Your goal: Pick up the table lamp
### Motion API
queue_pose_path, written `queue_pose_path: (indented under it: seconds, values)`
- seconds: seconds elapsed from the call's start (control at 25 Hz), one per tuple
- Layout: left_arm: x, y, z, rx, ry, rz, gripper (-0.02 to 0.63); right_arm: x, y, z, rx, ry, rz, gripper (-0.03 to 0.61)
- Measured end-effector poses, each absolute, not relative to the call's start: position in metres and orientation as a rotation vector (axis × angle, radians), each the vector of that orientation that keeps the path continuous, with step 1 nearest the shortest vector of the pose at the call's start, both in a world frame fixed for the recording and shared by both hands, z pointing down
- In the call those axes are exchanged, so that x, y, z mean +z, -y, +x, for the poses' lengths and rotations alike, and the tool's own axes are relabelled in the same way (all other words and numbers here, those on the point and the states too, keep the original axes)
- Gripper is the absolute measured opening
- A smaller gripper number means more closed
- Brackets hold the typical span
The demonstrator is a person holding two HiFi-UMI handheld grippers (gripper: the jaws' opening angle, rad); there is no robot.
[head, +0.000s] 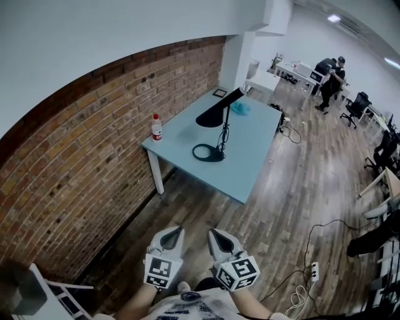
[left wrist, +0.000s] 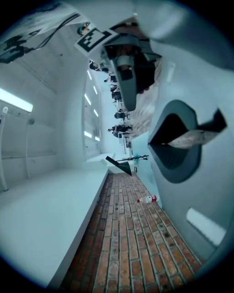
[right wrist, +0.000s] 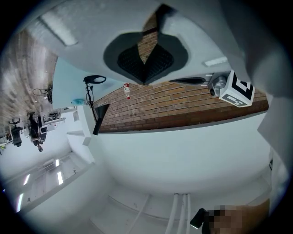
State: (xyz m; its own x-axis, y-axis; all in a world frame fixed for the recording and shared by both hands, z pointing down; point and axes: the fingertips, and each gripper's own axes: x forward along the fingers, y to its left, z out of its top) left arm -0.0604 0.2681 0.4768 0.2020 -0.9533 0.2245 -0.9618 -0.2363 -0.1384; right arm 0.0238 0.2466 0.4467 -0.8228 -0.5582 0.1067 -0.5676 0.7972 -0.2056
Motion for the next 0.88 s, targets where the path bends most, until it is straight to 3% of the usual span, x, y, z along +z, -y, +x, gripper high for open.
queue_pose_path:
  seconds: [0.44,0.88]
  values:
    - [0.505,-0.169,-0.084,0.400,1.815,2.438,-0.009,0.476,-0.147,0.003,0.414,2.871,1.017,-0.002]
    - [0.505,0.005,-0.089,0.442,1.772,2.453,-0.009,0.469,0.024,0.004,0.437,2.866,1.062,-0.002]
